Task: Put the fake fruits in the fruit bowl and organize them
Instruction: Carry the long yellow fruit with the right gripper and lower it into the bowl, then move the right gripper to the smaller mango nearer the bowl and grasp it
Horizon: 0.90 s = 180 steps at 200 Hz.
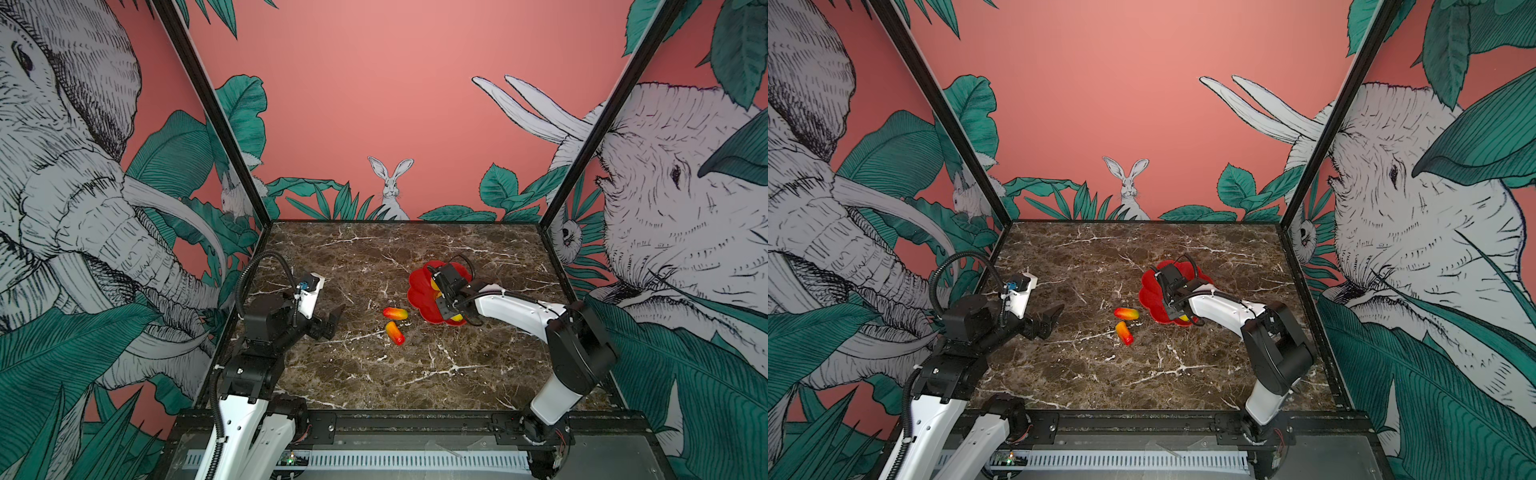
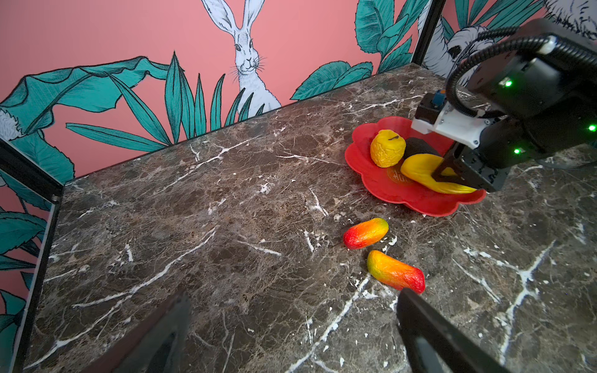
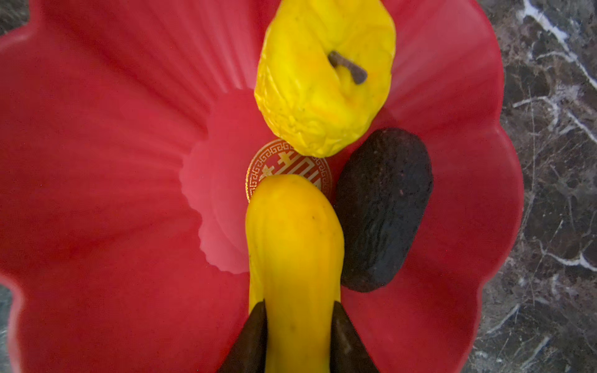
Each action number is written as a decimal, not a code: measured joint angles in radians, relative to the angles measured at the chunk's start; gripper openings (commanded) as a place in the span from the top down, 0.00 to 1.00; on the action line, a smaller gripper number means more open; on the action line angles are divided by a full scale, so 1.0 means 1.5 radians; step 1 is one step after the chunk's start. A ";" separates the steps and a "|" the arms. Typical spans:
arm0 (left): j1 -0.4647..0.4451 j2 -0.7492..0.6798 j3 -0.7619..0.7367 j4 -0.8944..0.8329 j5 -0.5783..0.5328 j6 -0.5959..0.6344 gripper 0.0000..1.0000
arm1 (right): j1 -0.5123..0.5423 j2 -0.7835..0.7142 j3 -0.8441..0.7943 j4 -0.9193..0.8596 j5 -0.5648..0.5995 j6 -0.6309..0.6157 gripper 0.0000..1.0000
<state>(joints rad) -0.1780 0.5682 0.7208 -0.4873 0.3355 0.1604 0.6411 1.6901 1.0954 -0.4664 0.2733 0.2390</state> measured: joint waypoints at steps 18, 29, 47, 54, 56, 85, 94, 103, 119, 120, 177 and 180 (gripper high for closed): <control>0.000 0.001 0.000 0.000 0.000 0.000 0.00 | -0.001 0.004 0.000 0.010 0.004 -0.004 0.57; 0.000 0.001 0.000 0.000 0.000 0.000 0.00 | -0.001 0.004 0.000 0.015 0.004 -0.004 0.52; 0.000 0.002 0.000 0.000 -0.001 0.000 0.00 | -0.001 0.004 0.000 0.021 0.003 -0.005 0.46; 0.000 0.002 0.000 0.000 -0.001 0.000 0.00 | -0.001 0.004 0.000 0.021 0.003 -0.005 0.44; 0.000 0.002 0.000 0.000 -0.001 0.000 0.00 | -0.001 0.004 0.000 0.020 0.003 -0.006 0.43; 0.000 0.006 0.000 0.000 -0.001 0.000 0.00 | -0.001 -0.021 0.000 0.004 0.001 -0.007 0.30; 0.000 0.008 0.000 0.000 -0.001 0.000 0.00 | -0.001 -0.047 0.000 -0.007 -0.002 -0.006 0.22; 0.000 0.009 0.000 0.000 -0.001 0.000 0.00 | -0.001 -0.076 0.000 -0.017 -0.003 -0.006 0.12; 0.000 0.011 0.000 0.000 -0.002 0.000 0.00 | 0.006 -0.139 0.005 -0.038 -0.009 -0.006 0.00; 0.000 0.011 0.000 0.000 -0.002 0.000 0.00 | 0.006 -0.141 0.006 -0.039 -0.010 -0.007 0.00; 0.000 0.018 0.000 0.000 -0.002 0.000 0.00 | 0.131 -0.223 0.051 -0.062 -0.060 -0.026 0.00; 0.000 0.018 0.000 0.000 -0.002 0.000 0.00 | 0.138 -0.219 0.053 -0.062 -0.061 -0.026 0.01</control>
<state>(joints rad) -0.1780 0.5957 0.7208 -0.4873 0.3325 0.1604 0.8486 1.3617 1.1748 -0.5594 0.1822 0.2005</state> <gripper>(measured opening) 0.996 0.994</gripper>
